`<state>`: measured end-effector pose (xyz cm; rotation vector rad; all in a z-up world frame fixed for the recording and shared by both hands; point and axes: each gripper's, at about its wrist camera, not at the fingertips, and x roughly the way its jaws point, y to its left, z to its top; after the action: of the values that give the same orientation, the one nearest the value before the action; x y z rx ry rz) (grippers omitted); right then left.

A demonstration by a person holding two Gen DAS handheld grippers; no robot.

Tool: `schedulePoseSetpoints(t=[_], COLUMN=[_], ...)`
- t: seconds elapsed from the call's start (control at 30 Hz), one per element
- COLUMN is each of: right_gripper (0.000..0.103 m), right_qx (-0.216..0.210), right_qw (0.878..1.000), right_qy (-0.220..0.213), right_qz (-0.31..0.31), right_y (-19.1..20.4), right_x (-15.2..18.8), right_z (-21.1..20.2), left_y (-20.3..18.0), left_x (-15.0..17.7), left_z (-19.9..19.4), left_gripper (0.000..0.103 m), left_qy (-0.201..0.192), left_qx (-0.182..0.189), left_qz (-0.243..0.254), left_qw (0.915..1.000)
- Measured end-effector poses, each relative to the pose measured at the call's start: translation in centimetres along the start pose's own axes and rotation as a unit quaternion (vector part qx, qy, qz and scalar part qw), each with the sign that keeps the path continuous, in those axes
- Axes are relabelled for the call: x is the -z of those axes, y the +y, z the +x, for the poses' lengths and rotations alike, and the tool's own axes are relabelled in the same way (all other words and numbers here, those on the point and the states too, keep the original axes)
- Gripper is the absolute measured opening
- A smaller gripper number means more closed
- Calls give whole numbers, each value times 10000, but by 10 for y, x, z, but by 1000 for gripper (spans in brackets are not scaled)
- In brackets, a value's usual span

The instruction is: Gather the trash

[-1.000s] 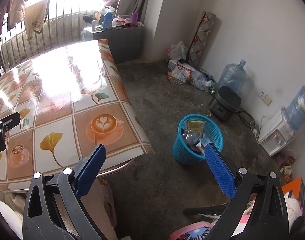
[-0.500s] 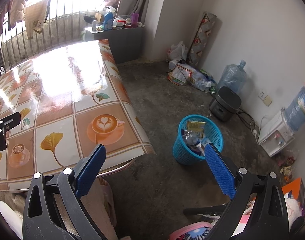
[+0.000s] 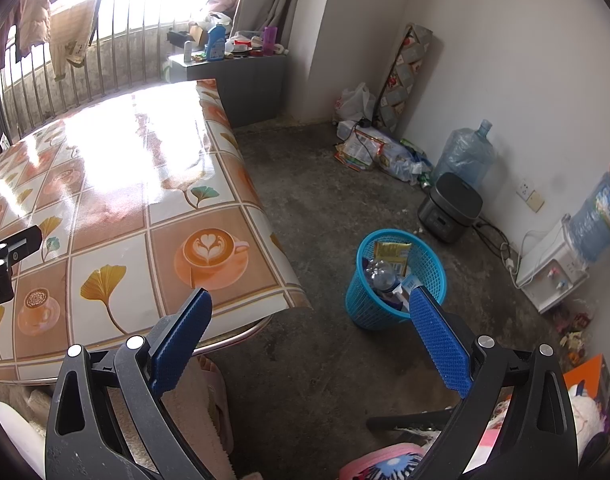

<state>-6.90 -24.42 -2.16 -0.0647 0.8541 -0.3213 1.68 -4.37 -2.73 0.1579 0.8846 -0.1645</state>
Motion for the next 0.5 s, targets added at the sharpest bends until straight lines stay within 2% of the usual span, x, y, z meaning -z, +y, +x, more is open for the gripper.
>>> schedulePoseSetpoints(t=[0.5], right_gripper=[95], right_qx=[-4], right_qw=[10000], right_qy=[-4], right_qz=[5], right_y=[0], right_x=[0], right_z=[0], left_y=[1], left_x=[2], left_z=[1], left_gripper=[98], left_qy=[14], left_qx=[-2], left_qz=[-1], left_qw=[10000])
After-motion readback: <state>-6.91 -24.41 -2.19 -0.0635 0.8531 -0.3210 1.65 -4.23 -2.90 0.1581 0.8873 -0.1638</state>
